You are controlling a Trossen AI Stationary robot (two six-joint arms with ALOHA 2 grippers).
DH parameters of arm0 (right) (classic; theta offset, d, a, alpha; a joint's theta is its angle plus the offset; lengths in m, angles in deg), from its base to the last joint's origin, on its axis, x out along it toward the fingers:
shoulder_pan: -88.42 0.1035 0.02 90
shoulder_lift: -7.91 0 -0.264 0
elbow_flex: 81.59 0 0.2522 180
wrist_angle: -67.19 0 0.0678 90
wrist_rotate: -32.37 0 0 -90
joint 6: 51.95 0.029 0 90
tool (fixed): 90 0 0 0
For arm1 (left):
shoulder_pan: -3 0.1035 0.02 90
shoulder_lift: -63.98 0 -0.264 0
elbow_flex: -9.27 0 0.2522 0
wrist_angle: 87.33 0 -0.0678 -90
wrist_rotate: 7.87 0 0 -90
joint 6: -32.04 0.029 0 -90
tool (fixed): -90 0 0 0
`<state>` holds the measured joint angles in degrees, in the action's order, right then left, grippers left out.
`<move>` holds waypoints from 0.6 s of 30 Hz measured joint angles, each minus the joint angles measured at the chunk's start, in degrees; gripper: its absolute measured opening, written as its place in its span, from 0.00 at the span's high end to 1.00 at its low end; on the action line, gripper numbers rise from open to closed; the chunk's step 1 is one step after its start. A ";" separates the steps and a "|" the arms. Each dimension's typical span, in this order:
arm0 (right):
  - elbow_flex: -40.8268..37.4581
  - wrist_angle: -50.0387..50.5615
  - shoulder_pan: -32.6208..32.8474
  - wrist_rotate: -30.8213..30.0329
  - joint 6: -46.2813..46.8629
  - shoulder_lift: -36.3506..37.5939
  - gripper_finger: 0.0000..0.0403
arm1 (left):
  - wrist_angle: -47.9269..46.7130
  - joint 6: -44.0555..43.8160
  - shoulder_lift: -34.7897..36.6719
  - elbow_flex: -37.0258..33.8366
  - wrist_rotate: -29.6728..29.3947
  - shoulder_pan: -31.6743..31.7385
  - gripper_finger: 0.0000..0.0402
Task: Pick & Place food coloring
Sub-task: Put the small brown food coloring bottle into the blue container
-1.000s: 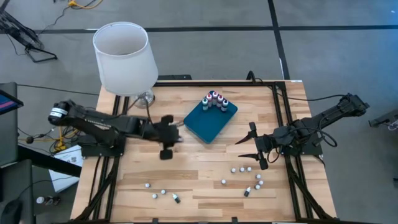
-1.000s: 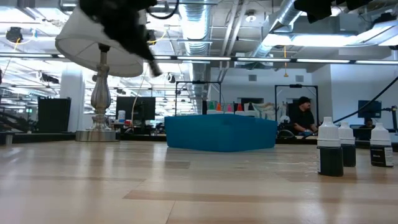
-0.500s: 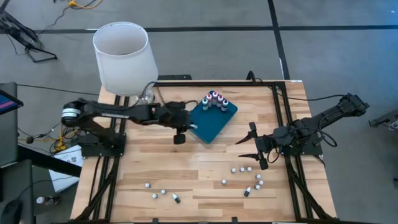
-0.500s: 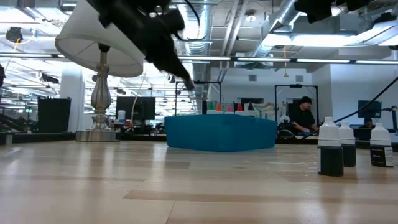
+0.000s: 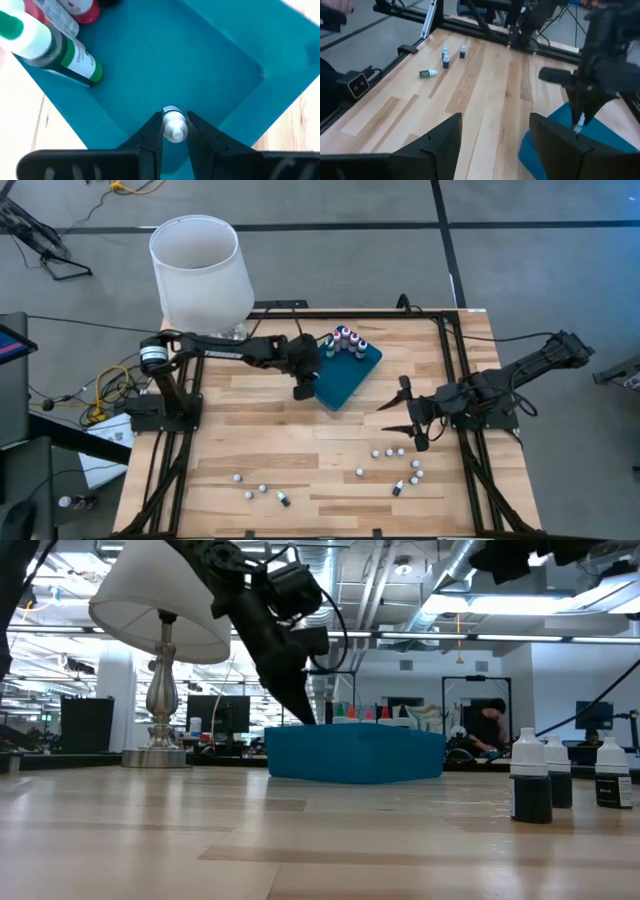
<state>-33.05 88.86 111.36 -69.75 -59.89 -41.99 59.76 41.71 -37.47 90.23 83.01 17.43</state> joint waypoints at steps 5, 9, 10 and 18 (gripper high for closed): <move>-0.02 0.04 -1.07 0.09 0.00 -0.77 0.45 | -0.02 -0.02 -0.02 0.09 -0.04 0.66 0.86; 0.00 -0.17 -2.20 0.13 0.29 -1.31 0.45 | -1.37 -0.04 -0.04 0.09 -0.08 1.31 0.86; 0.00 0.16 -2.51 0.15 0.39 -1.57 0.45 | -1.68 -0.04 -0.57 0.09 -0.13 1.36 0.86; 0.02 -0.40 -3.98 0.19 0.42 -3.30 0.45 | -4.74 0.15 -1.92 0.04 -1.34 1.69 0.86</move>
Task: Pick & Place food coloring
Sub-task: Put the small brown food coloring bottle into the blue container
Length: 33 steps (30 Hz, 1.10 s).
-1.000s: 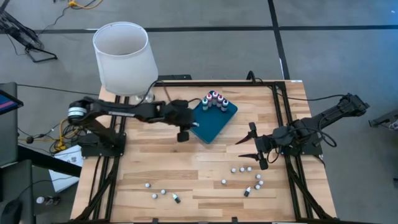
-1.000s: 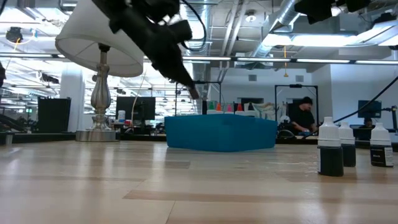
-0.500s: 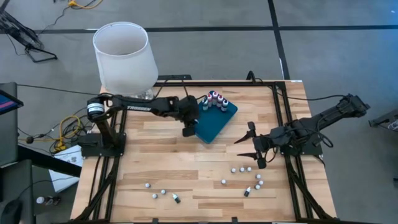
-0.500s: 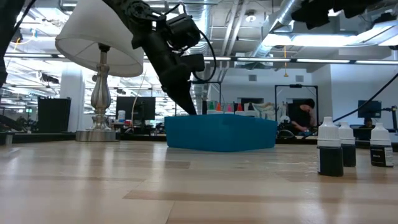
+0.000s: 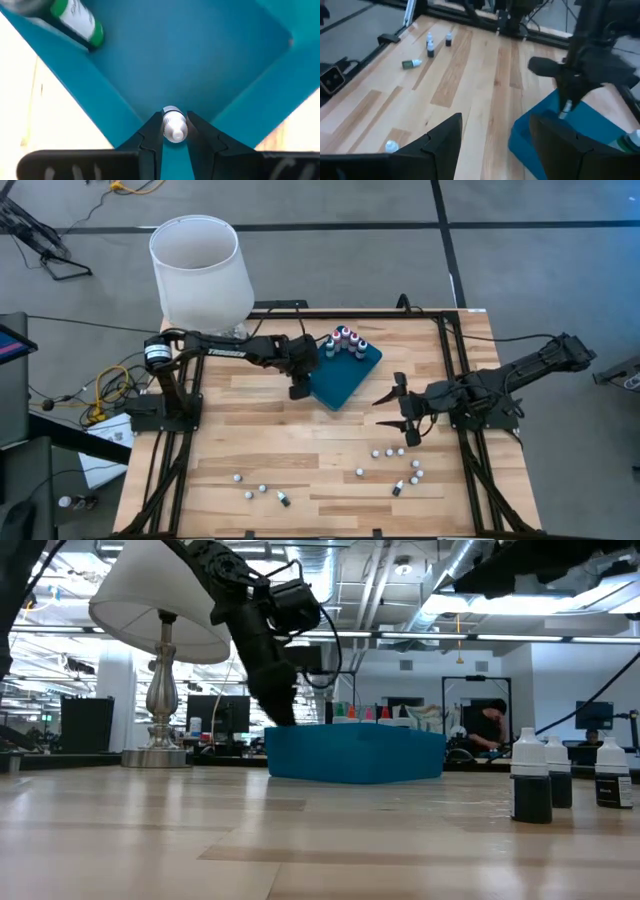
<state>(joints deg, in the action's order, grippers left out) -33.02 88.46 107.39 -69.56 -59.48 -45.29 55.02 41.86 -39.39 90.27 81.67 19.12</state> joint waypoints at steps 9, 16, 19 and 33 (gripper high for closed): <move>-0.07 -0.55 -0.37 0.04 0.00 -1.23 0.45 | 0.48 0.48 -1.66 0.05 0.08 0.00 0.86; -0.07 -0.59 -0.38 0.07 0.01 -1.23 0.45 | 0.66 0.92 -1.68 0.05 0.08 0.00 0.86; -0.07 -0.57 -0.38 0.07 0.00 -1.23 0.45 | 0.76 0.92 -1.68 0.05 0.08 0.00 0.82; -0.07 -0.50 -0.37 0.07 0.00 -1.23 0.45 | 1.00 0.83 -1.68 0.05 0.10 0.00 0.71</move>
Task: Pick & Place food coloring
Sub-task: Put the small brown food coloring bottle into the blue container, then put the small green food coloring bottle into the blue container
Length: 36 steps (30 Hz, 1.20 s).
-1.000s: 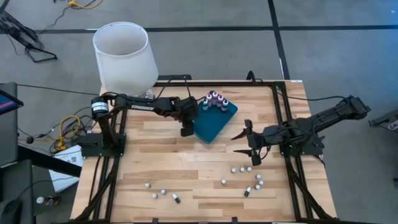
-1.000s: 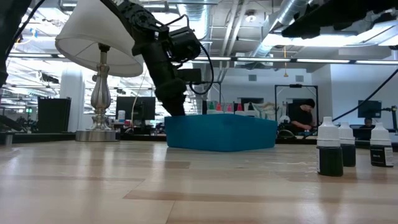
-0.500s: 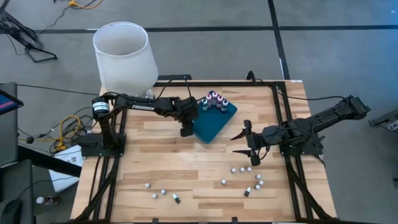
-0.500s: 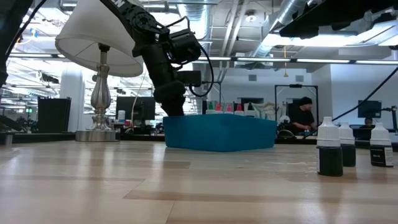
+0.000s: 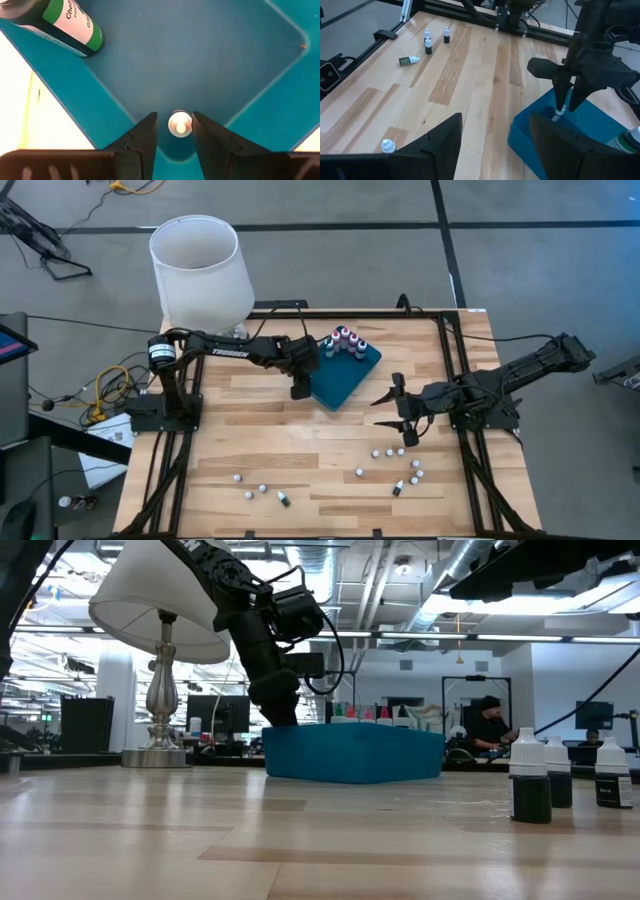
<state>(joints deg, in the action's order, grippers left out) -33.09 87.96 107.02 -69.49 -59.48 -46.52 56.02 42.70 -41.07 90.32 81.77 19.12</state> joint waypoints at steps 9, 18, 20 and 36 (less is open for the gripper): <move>0.00 0.03 -0.01 0.00 0.00 0.00 0.45 | -5.53 -0.26 0.00 4.90 -0.02 -0.11 0.71; 0.00 1.48 -0.01 0.01 2.05 0.00 0.45 | -12.34 0.79 0.01 11.68 -0.35 -0.75 0.71; 0.00 3.27 0.00 -0.01 4.43 0.00 0.45 | -14.94 0.84 0.01 13.85 -0.17 -1.48 0.71; -0.02 12.99 8.18 -0.11 21.21 -1.12 0.45 | -12.15 -1.08 17.25 5.43 -0.37 -17.91 0.71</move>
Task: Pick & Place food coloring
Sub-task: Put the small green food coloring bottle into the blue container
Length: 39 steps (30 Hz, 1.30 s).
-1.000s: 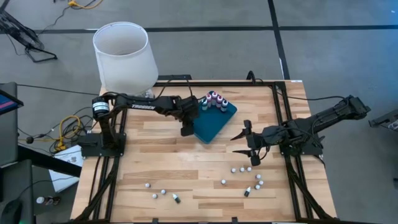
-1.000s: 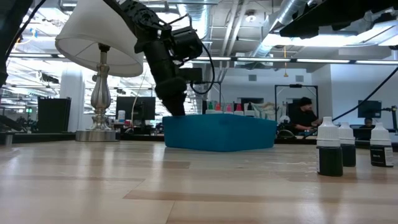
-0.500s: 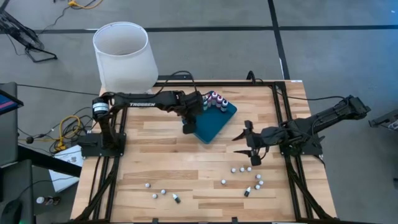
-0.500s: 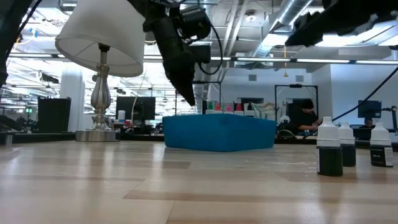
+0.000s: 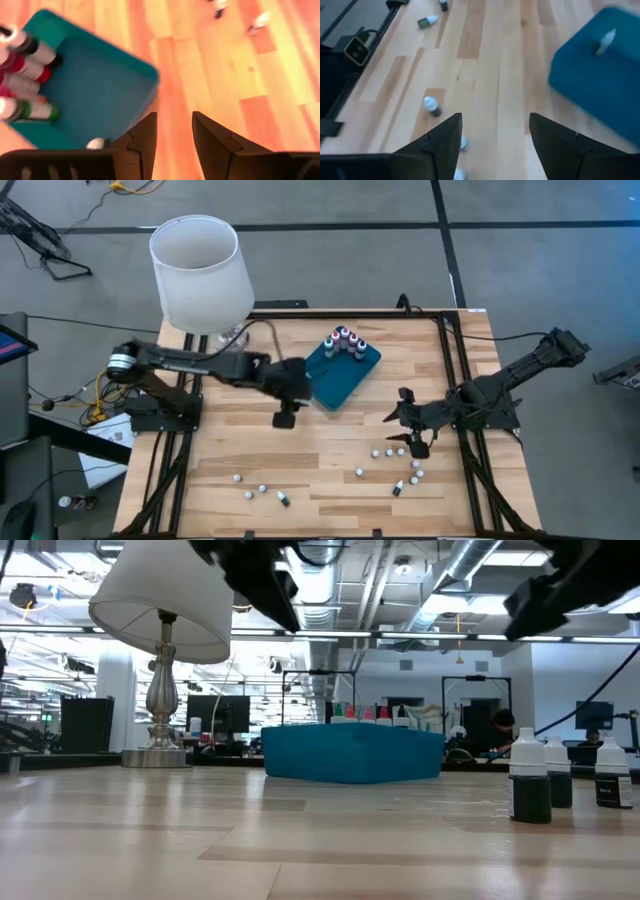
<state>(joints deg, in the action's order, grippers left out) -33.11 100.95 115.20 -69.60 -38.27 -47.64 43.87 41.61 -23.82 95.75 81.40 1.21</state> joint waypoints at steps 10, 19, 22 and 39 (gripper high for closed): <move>0.00 8.13 8.85 -5.17 19.05 0.01 0.45 | 22.33 -0.67 5.24 -15.33 0.44 -9.06 0.71; 0.00 9.91 13.77 -5.68 31.89 -0.02 0.45 | 31.57 0.36 5.30 -17.78 0.31 -13.32 0.71; 0.00 9.77 15.28 -6.23 32.89 -0.03 0.45 | 33.98 2.71 5.30 -17.75 0.50 -14.54 0.71; 0.01 10.04 16.97 -4.98 34.32 -14.43 0.45 | 32.69 3.38 5.30 -17.76 0.04 -14.75 0.71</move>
<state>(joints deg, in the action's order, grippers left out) -33.10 110.99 132.16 -74.58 -3.95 -62.07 76.56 44.99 -18.52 77.99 81.44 -13.53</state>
